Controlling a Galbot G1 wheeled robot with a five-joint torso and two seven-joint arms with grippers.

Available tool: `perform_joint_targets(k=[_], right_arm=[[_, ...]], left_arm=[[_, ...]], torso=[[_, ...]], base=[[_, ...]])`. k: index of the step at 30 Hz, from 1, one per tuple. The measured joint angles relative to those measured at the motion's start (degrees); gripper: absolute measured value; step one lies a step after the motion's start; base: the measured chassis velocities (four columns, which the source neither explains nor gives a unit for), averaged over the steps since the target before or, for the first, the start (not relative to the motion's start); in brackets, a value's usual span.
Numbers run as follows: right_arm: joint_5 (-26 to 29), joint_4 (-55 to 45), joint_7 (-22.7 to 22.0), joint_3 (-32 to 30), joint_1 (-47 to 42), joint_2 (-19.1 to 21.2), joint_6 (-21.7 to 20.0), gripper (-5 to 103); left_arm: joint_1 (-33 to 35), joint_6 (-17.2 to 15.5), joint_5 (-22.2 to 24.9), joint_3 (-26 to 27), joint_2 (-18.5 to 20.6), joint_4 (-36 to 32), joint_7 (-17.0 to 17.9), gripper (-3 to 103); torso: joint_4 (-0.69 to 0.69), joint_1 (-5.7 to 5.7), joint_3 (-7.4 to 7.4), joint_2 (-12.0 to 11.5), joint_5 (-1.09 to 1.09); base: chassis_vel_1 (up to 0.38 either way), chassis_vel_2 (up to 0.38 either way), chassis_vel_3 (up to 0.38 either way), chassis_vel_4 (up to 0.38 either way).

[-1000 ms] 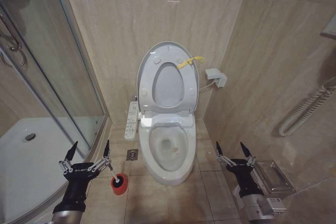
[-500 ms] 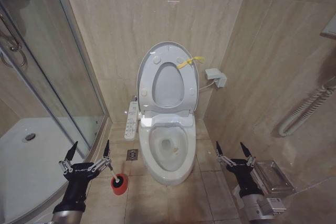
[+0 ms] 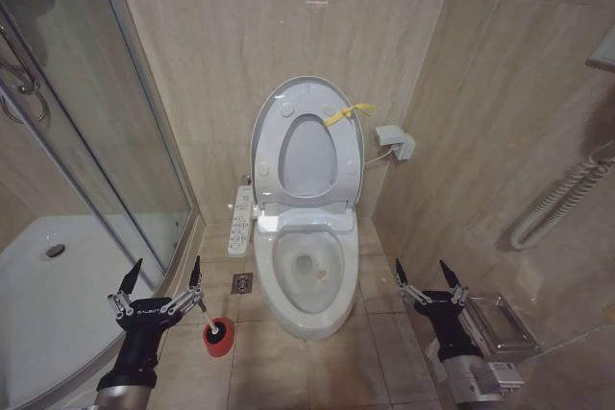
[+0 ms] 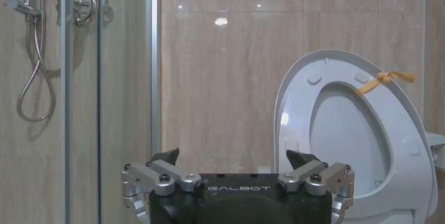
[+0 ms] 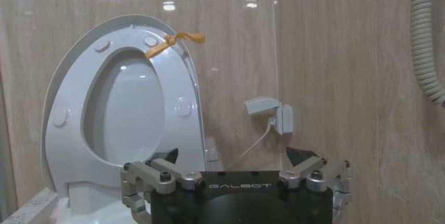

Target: Open the toilet lid, clean the toilet bowl with a toilet brush, close the toilet lid, and flush.

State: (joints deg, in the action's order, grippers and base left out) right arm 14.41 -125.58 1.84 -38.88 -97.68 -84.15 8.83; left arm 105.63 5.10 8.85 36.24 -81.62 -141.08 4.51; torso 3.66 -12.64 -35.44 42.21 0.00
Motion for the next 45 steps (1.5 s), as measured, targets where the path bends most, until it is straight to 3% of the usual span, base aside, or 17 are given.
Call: perform_joint_targets(k=[12,15,19,20,23,24,26,29,34,36,38,39,41,42,45], right_arm=[[0.0,0.0,0.0,0.0,0.0,0.0,0.0,100],[0.0,0.0,0.0,0.0,0.0,0.0,0.0,100],[0.0,0.0,0.0,0.0,0.0,0.0,0.0,100],[0.0,0.0,0.0,0.0,0.0,0.0,0.0,100],[0.0,0.0,0.0,0.0,0.0,0.0,0.0,100],[0.0,0.0,0.0,0.0,0.0,0.0,0.0,100],[0.0,0.0,0.0,0.0,0.0,0.0,0.0,100],[0.0,0.0,0.0,0.0,0.0,0.0,0.0,100],[0.0,0.0,0.0,0.0,0.0,0.0,0.0,100],[0.0,0.0,0.0,0.0,0.0,0.0,0.0,100],[0.0,0.0,0.0,0.0,0.0,0.0,0.0,100],[0.0,0.0,0.0,0.0,0.0,0.0,0.0,100],[0.0,0.0,0.0,0.0,0.0,0.0,0.0,100],[0.0,0.0,0.0,0.0,0.0,0.0,0.0,100],[0.0,0.0,0.0,0.0,0.0,0.0,0.0,100]], left_arm=[[-0.1,-0.3,0.1,0.0,0.0,0.0,0.0,100],[-0.7,-2.7,1.0,0.5,0.4,0.3,-0.4,100],[-2.6,-10.2,3.9,1.6,1.5,1.4,-1.6,100],[-2.6,-10.2,3.9,1.6,1.5,1.4,-1.6,100],[-4.2,-16.4,6.2,2.7,2.4,2.2,-2.6,100],[-4.2,-16.4,6.2,2.7,2.4,2.2,-2.6,100],[-5.3,-19.6,7.5,3.5,3.0,2.9,-3.8,100],[-6.5,-17.4,6.3,5.6,5.1,5.3,-7.3,100],[-5.7,-13.8,5.2,5.9,5.1,7.9,-8.5,100],[-4.8,-10.7,2.7,5.3,4.4,10.7,-9.5,100],[-4.4,-5.5,0.4,4.6,3.4,15.9,-11.9,100],[-4.4,-5.5,0.4,4.6,3.4,15.9,-11.9,100],[-4.5,-0.2,0.2,3.9,2.8,20.8,-12.6,100],[-4.5,-0.2,0.2,3.9,2.8,20.8,-12.6,100],[-5.1,4.0,0.1,3.7,2.5,26.2,-12.6,100]], torso=[[0.0,0.0,0.0,0.0,0.0],[0.0,0.0,0.0,0.0,0.0],[0.0,0.0,0.0,0.0,0.0],[0.0,0.0,0.0,0.0,0.0],[0.0,0.0,0.0,0.0,0.0],[0.0,0.0,0.0,0.0,0.0],[-0.01,0.0,0.0,0.0,-0.01],[0.01,0.0,0.0,0.0,-0.01],[0.0,0.0,0.0,0.0,-0.02],[-0.01,0.0,0.0,0.0,0.01],[0.0,0.0,0.0,0.0,-0.01],[0.0,0.0,0.0,0.0,-0.01],[-0.01,0.0,0.0,0.0,-0.01],[-0.01,0.0,0.0,0.0,-0.01],[-0.01,0.0,0.0,0.0,-0.01]], base=[[0.0,0.0,0.0,0.0],[0.0,0.0,0.0,0.0],[0.0,0.0,0.0,0.0],[0.0,0.0,0.0,0.0],[0.0,0.0,0.0,0.0],[0.0,0.0,0.0,0.0],[0.0,0.0,0.0,0.0],[0.0,0.0,0.0,0.0],[0.0,0.0,0.0,0.0],[0.0,0.0,0.0,0.0],[0.0,0.0,0.0,0.0],[0.0,0.0,0.0,0.0],[0.0,0.0,0.0,0.0],[0.0,0.0,0.0,0.0],[0.0,0.0,0.0,0.0]])
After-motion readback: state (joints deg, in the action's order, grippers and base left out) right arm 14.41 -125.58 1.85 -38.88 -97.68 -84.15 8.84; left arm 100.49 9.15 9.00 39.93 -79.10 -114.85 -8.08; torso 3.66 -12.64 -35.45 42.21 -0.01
